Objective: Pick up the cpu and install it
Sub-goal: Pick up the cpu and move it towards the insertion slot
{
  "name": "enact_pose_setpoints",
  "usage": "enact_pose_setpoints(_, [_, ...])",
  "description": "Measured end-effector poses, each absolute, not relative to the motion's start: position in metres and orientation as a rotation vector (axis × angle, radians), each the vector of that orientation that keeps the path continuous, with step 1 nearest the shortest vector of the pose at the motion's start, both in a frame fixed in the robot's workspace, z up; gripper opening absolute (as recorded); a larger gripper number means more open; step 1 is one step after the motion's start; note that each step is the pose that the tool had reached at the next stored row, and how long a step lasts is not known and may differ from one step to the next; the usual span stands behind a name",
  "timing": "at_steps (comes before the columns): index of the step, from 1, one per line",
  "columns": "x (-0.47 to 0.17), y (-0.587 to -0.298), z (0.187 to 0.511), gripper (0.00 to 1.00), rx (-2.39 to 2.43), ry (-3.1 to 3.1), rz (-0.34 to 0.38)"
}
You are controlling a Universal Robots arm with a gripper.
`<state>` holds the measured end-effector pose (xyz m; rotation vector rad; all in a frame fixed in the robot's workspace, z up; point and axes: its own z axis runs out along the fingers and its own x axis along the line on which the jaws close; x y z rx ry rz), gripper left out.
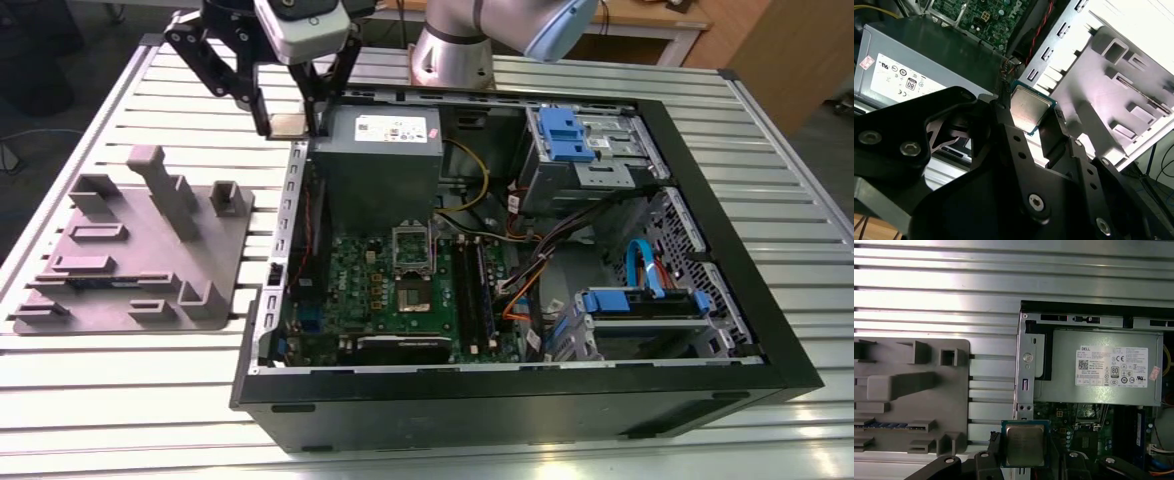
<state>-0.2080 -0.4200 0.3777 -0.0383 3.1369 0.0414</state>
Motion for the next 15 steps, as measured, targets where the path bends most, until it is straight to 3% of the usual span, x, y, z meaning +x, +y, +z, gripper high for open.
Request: enact_pose_setpoints(15, [-0.195,-0.42,0.378,0.47,-0.038,3.137,0.041])
